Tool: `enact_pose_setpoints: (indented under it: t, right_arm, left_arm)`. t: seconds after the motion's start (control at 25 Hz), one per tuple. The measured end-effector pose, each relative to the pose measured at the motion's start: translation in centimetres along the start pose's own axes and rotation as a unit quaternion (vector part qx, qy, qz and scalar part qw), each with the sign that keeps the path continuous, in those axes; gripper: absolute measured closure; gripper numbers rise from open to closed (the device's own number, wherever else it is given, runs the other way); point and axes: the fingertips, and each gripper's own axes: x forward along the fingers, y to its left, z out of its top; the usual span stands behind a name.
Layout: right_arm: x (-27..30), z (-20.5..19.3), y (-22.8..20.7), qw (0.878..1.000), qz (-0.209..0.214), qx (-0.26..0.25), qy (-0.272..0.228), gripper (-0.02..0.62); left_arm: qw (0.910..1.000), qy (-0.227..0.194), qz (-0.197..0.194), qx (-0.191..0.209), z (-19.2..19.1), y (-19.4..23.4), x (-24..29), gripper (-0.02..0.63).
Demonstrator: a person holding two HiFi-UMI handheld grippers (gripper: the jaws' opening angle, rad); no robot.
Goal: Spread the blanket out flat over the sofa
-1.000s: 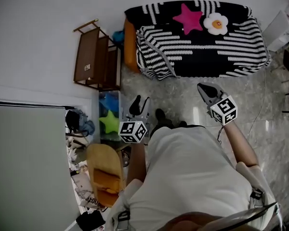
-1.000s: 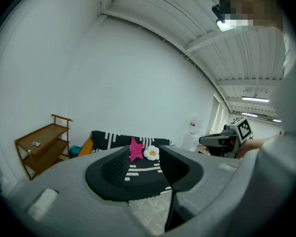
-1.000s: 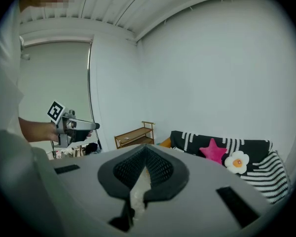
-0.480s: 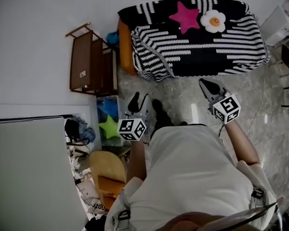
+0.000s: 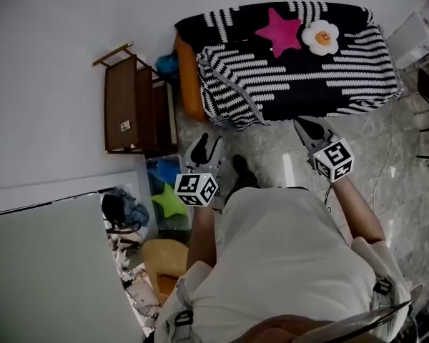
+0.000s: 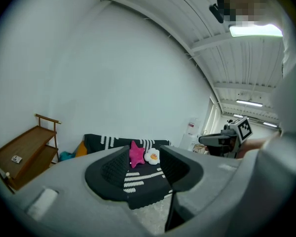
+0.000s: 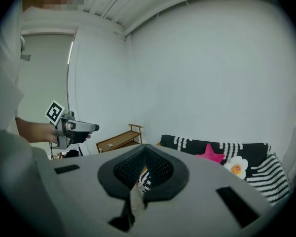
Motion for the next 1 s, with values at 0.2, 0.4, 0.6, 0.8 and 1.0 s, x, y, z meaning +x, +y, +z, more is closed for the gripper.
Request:
enact_pose_setpoints:
  t: [0.2,0.4,0.6,0.8,1.0]
  right_arm:
    - [5.2,0.7,-0.6,1.0,-0.021,0.015,0.017,0.592]
    - [9.9,1.5,-0.8,0.998,-0.041,0.003,0.039,0.592]
    - [13.3,2.0,-0.6,0.998,-0.051,0.004,0.048,0.592]
    - [15.4,2.2,-0.8,0.997,-0.049,0.002,0.06,0.592]
    - [16.5,1.7,-1.9,0.997,-0.037,0.002,0.071,0.592]
  left_arm:
    - [0.9995,0.023,-0.021,-0.001,0.8,4.8,2.7,0.419]
    - [0.9984,0.035,-0.045,0.003,2.1,9.0,5.8,0.419]
    - [0.9971,0.041,-0.063,0.013,3.1,12.1,7.8,0.419]
    - [0.9965,0.052,-0.065,0.009,2.9,14.1,8.9,0.419]
    - [0.9961,0.067,-0.057,-0.004,1.5,14.2,10.1,0.419]
